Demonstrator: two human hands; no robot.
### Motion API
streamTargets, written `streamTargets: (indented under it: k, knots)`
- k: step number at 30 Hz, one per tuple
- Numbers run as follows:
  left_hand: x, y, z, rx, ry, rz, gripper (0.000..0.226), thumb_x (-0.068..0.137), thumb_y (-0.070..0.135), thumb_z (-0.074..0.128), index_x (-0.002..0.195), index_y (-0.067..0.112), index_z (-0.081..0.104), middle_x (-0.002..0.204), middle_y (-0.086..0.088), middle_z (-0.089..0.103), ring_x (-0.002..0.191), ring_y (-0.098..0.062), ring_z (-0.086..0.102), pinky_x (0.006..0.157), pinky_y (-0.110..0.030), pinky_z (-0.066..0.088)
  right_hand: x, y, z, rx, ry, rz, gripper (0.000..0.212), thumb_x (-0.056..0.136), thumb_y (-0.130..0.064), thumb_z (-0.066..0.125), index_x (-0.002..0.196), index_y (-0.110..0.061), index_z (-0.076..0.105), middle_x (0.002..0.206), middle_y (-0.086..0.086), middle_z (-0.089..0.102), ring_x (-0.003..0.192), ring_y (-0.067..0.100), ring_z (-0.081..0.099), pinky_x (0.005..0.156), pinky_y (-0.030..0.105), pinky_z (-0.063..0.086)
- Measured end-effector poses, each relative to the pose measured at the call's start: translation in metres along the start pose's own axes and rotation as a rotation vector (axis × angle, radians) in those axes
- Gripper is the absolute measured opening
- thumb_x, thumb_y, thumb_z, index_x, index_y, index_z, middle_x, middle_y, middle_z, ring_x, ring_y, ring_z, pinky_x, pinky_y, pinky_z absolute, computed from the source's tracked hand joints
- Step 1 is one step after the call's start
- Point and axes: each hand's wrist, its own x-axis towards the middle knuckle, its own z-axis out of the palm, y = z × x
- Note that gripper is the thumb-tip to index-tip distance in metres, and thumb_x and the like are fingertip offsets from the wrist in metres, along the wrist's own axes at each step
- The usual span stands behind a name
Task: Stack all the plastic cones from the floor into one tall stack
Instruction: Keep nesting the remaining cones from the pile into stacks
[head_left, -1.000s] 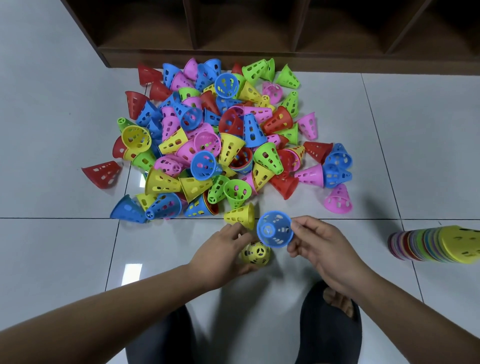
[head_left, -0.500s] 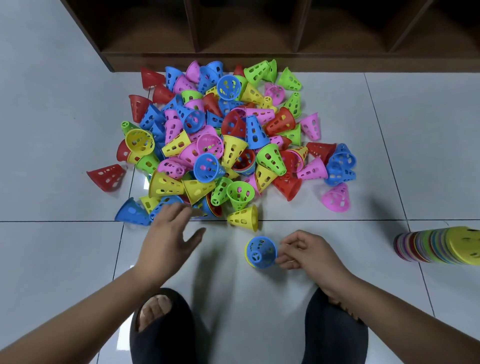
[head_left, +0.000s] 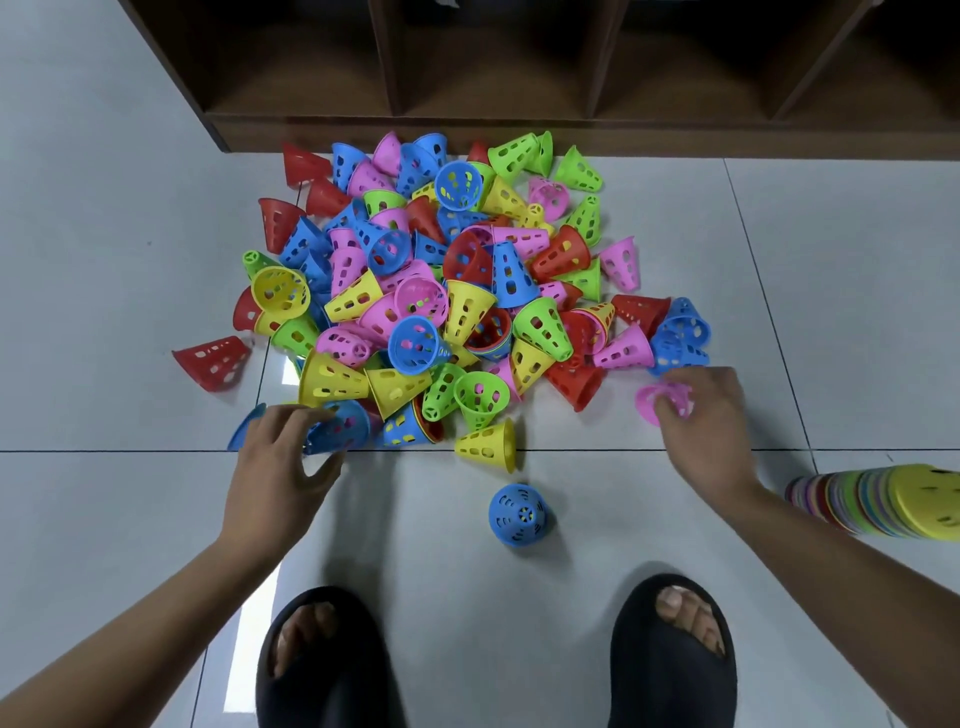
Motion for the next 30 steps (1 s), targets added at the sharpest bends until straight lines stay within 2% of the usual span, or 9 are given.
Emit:
streamTargets:
  k: [3, 9, 12, 16, 19, 22, 23, 26, 30]
  knots:
    - [-0.002, -0.004, 0.004, -0.027, -0.029, -0.035, 0.05, 0.081, 0.013, 0.092, 0.124, 0.019, 0.068, 0.119, 0.001, 0.058, 0.104, -0.026, 0.059, 0.079, -0.034, 0.049, 0.013, 0.014, 0.005, -0.028, -0.028, 0.085, 0.026, 0.096, -0.019, 0.069, 0.122, -0.017, 0.07, 0.121, 0.017, 0.056, 0.115, 0.037, 0.053, 0.104, 0.042, 0.042]
    - [-0.005, 0.003, 0.001, -0.053, -0.059, 0.0, 0.052, 0.081, 0.021, 0.093, 0.128, 0.025, 0.069, 0.119, 0.007, 0.058, 0.09, -0.018, 0.058, 0.071, -0.038, 0.059, 0.001, 0.017, 0.01, 0.019, -0.191, 0.181, 0.017, 0.098, -0.037, 0.066, 0.093, -0.021, 0.07, 0.11, 0.005, 0.058, 0.107, 0.025, 0.059, 0.101, 0.039, 0.048]
    - [-0.01, 0.011, -0.002, -0.09, -0.052, 0.022, 0.052, 0.079, 0.02, 0.094, 0.125, 0.024, 0.071, 0.116, 0.009, 0.059, 0.085, -0.013, 0.054, 0.069, -0.036, 0.058, -0.016, 0.014, 0.015, 0.025, -0.214, 0.161, 0.019, 0.092, -0.032, 0.075, 0.085, -0.021, 0.062, 0.105, 0.003, 0.055, 0.096, 0.023, 0.061, 0.092, 0.033, 0.047]
    - [-0.019, 0.025, 0.0, -0.14, -0.078, 0.087, 0.047, 0.078, 0.019, 0.096, 0.12, 0.02, 0.074, 0.111, 0.009, 0.062, 0.084, -0.006, 0.056, 0.073, -0.022, 0.051, -0.035, 0.008, 0.018, 0.085, -0.276, 0.258, 0.035, 0.086, -0.028, 0.082, 0.111, -0.021, 0.058, 0.12, 0.003, 0.052, 0.096, 0.021, 0.064, 0.085, 0.032, 0.047]
    - [-0.024, 0.035, 0.003, -0.171, -0.127, 0.155, 0.046, 0.08, 0.025, 0.095, 0.12, 0.02, 0.074, 0.111, 0.008, 0.062, 0.086, -0.009, 0.062, 0.076, -0.026, 0.054, -0.044, 0.008, 0.019, 0.124, -0.357, 0.36, 0.063, 0.082, -0.029, 0.086, 0.134, -0.022, 0.051, 0.128, 0.004, 0.054, 0.104, 0.021, 0.064, 0.085, 0.029, 0.048]
    - [-0.027, 0.04, 0.011, -0.171, -0.194, 0.205, 0.044, 0.082, 0.032, 0.093, 0.121, 0.023, 0.073, 0.11, 0.01, 0.061, 0.088, -0.011, 0.063, 0.078, -0.03, 0.054, -0.056, 0.009, 0.02, 0.16, -0.442, 0.43, 0.066, 0.087, -0.028, 0.083, 0.142, -0.019, 0.047, 0.122, 0.005, 0.065, 0.089, 0.013, 0.066, 0.06, 0.009, 0.043]
    - [-0.028, 0.04, 0.015, -0.17, -0.221, 0.21, 0.044, 0.083, 0.034, 0.092, 0.121, 0.024, 0.072, 0.111, 0.011, 0.061, 0.089, -0.011, 0.063, 0.079, -0.03, 0.054, -0.06, 0.01, 0.021, 0.161, -0.451, 0.442, 0.064, 0.089, -0.031, 0.082, 0.141, -0.02, 0.047, 0.122, 0.005, 0.066, 0.088, 0.013, 0.066, 0.059, 0.009, 0.043]
    - [-0.031, 0.041, 0.025, -0.164, -0.292, 0.229, 0.046, 0.083, 0.038, 0.091, 0.123, 0.029, 0.07, 0.114, 0.014, 0.06, 0.094, -0.011, 0.063, 0.081, -0.027, 0.053, -0.069, 0.01, 0.021, 0.166, -0.468, 0.456, 0.061, 0.09, -0.04, 0.078, 0.141, -0.023, 0.051, 0.122, 0.003, 0.069, 0.1, 0.02, 0.066, 0.074, 0.027, 0.046]
    - [-0.034, 0.042, 0.036, -0.133, -0.352, 0.254, 0.044, 0.084, 0.043, 0.088, 0.122, 0.027, 0.071, 0.111, 0.012, 0.059, 0.094, -0.013, 0.063, 0.078, -0.027, 0.054, -0.074, -0.01, 0.018, 0.358, -0.465, 0.43, 0.044, 0.09, -0.037, 0.08, 0.129, -0.034, 0.059, 0.114, -0.006, 0.071, 0.101, 0.013, 0.068, 0.077, 0.027, 0.05]
